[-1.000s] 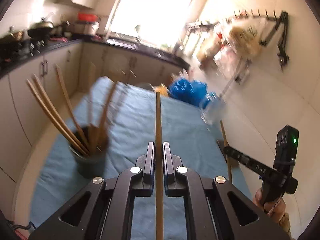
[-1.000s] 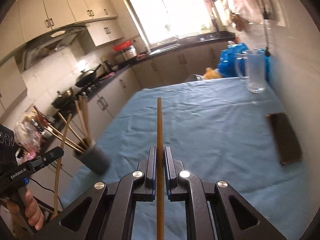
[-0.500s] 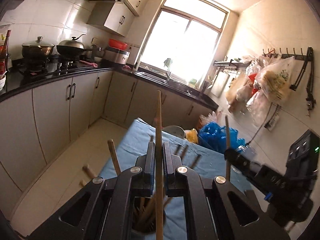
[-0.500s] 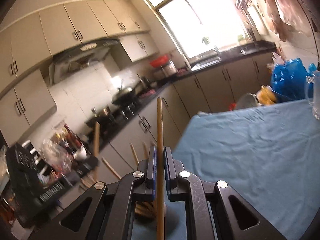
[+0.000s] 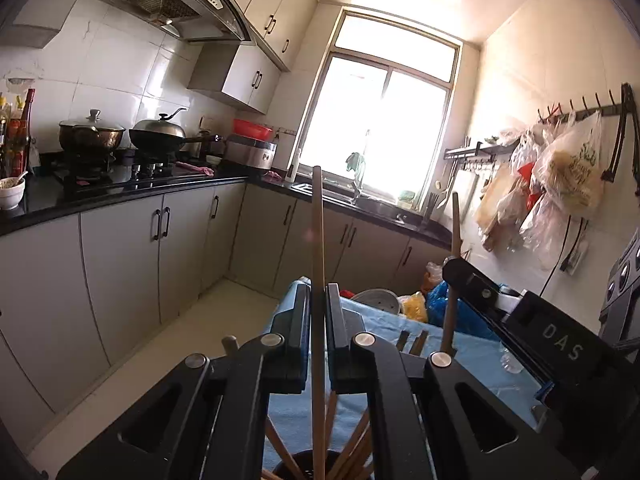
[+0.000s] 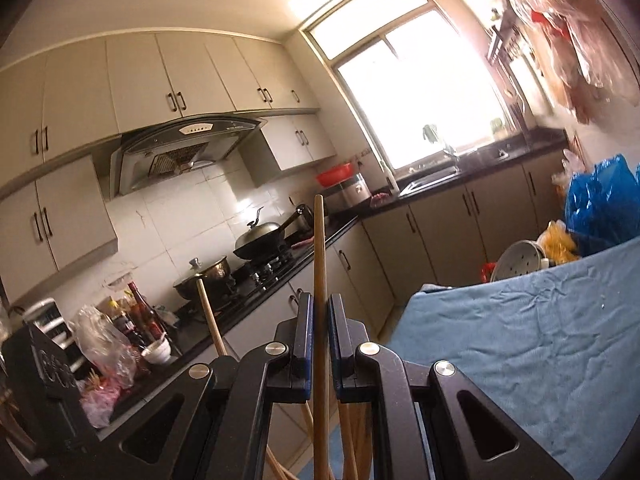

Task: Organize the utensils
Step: 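Lift both held chopsticks and carry them over the black holder, then lower the chopsticks into the black holder and open both tools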

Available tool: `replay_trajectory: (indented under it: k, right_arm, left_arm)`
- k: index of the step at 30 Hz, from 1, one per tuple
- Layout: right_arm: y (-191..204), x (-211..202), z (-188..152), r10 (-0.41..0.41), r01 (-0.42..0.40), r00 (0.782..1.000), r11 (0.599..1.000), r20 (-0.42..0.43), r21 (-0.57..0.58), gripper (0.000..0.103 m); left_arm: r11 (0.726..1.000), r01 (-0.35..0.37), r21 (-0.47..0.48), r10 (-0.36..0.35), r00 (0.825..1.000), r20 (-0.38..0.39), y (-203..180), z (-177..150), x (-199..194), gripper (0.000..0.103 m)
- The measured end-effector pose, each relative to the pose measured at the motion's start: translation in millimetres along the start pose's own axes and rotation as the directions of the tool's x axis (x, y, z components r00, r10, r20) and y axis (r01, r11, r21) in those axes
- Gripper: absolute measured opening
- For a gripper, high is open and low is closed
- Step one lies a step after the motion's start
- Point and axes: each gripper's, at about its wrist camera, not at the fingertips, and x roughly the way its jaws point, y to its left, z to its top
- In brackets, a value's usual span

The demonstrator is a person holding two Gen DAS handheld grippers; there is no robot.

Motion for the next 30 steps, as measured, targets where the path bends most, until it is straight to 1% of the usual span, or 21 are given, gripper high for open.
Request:
replay_trajectory:
  k: [4, 13, 21, 27, 30]
  right_arm:
    - [3, 6, -12, -0.016, 0.016, 1.000, 0.999, 0.020, -0.033, 0.009]
    - [13, 7, -32, -0.052, 0.058, 0.997, 0.991, 0.054, -0.122, 0.009]
    - [8, 6, -41, -0.063, 0.070, 0.996, 0.992, 0.066, -0.107, 0.009]
    - [5, 4, -45, -0.063, 0.068, 0.996, 0.993, 0.059, -0.094, 0.009]
    - [5, 3, -43, -0.059, 0.064, 0.997, 0.994, 0.054, -0.094, 0.013]
  left_arm:
    - [1.000, -0.013, 0.021, 0.013, 1.000, -0.014, 3, -8, 1, 0.006]
    - [1.000, -0.010, 0.010, 0.010, 0.999, -0.039, 7, -14, 1, 0.007]
    - [1.000, 0.004, -0.012, -0.004, 0.999, -0.041, 8, -17, -8, 0.007]
    - [1.000, -0.004, -0.019, 0.004, 0.999, -0.048, 11, -20, -13, 0.007]
    - [0.999, -0.012, -0.032, 0.010, 0.999, -0.053, 14, -21, -15, 0.007]
